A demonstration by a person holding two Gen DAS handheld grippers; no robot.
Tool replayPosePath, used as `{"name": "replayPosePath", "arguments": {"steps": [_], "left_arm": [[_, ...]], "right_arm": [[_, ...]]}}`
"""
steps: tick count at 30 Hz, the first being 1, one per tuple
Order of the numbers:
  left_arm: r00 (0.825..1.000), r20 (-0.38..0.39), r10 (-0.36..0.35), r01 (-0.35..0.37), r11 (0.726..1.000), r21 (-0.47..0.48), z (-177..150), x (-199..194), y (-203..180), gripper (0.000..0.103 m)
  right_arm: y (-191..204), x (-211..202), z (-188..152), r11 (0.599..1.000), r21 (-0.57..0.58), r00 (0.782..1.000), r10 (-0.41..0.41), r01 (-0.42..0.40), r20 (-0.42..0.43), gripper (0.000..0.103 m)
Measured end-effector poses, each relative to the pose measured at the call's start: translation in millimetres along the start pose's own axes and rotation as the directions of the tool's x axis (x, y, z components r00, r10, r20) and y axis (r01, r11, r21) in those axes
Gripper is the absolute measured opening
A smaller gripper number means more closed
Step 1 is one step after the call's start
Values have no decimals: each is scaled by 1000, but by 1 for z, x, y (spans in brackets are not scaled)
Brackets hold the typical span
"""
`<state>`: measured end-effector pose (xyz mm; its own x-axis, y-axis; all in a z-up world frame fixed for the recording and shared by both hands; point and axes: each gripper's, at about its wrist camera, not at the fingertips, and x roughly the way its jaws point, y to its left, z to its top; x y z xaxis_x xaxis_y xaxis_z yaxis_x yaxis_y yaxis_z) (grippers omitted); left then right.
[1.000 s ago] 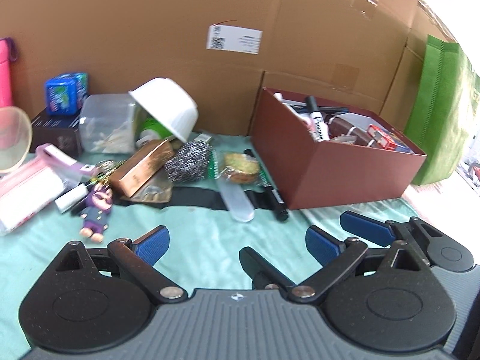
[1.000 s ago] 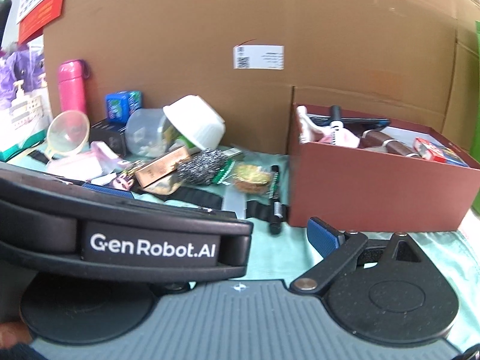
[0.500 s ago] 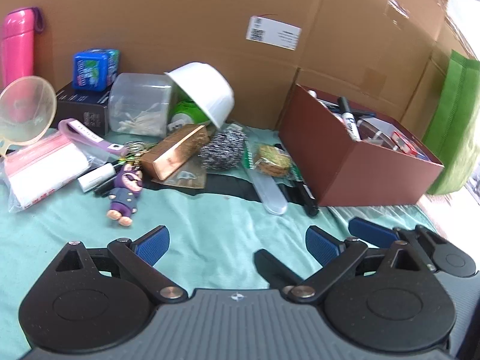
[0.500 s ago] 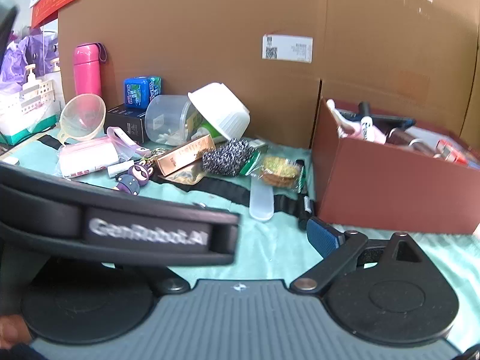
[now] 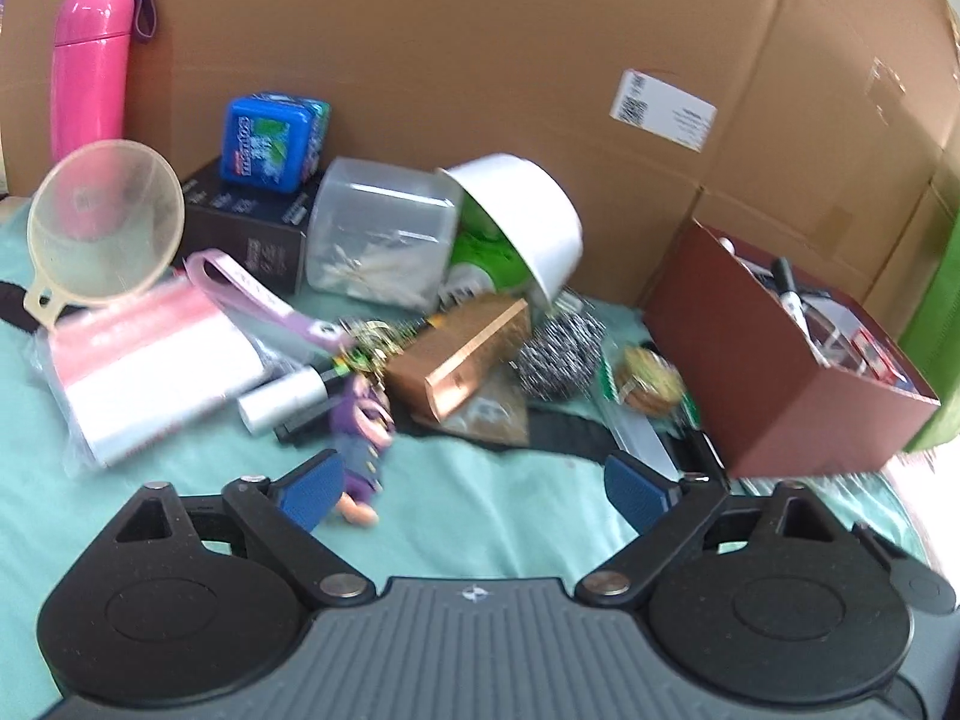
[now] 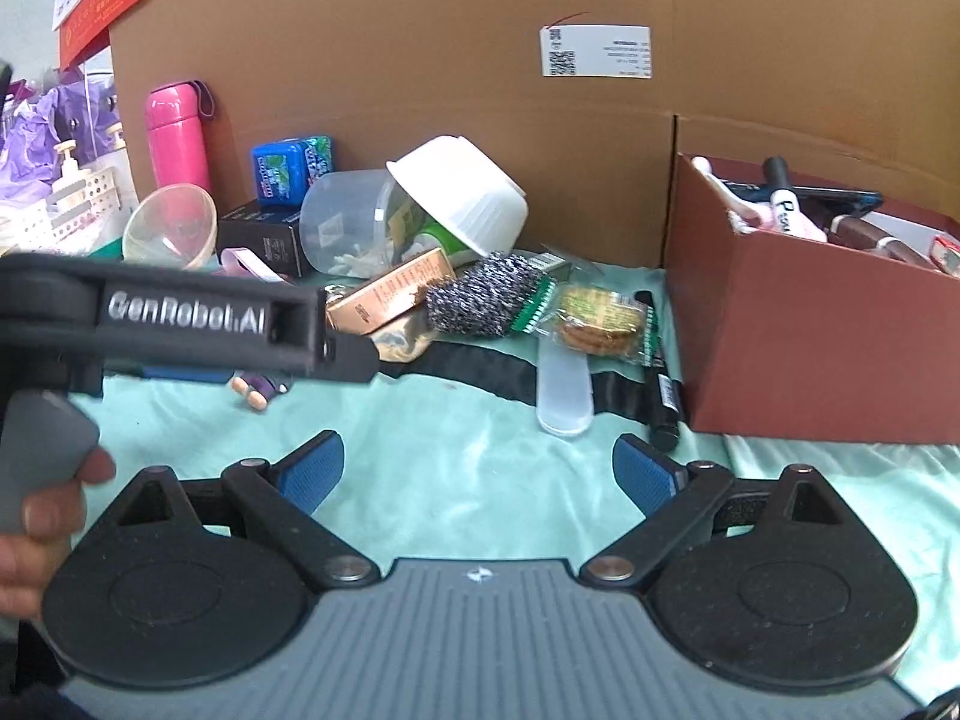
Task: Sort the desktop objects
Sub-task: 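Lower the left gripper onto the copper-colored box and close, then lift the copper box with the left gripper and move it aside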
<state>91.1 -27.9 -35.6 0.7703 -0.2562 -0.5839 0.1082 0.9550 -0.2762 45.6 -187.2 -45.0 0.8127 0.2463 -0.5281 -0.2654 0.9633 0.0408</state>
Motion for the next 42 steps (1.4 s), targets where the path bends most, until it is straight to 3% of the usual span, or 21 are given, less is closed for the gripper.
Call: {"name": "replayPosePath", "arguments": {"steps": [6,17,24,30,34,37,39,42], "left_arm": [[1000,-10,22,-21,999,45,23,21,10,87],[998,-58,-8,15,993,114,45,66,4,77],[999,-41,14,-7,989,149,49,74,2,63],[999,-29,27,-21,981,193,50,84,-3,65],[999,-38,25,-15,972,235,46,78,-9,53],[996,-83,-12,31,972,234,40,72,-13,34],[994,-105,-35,59,972,228,34,69,-15,34],[995,-98,-18,43,965,260,24,57,-22,34]], "right_arm": [[7,12,2,1000,-12,1000,23,-23,-12,94],[2,23,3,1000,7,1000,-7,7,-27,93],[-4,28,3,999,34,999,-16,17,-49,93],[-2,26,2,999,34,999,-20,21,-43,93],[-2,23,2,999,36,999,-23,25,-38,93],[-2,21,1,999,37,999,-25,26,-34,93],[-3,19,1,999,38,999,-26,27,-31,93],[-5,16,0,999,41,999,-30,31,-24,93]]}}
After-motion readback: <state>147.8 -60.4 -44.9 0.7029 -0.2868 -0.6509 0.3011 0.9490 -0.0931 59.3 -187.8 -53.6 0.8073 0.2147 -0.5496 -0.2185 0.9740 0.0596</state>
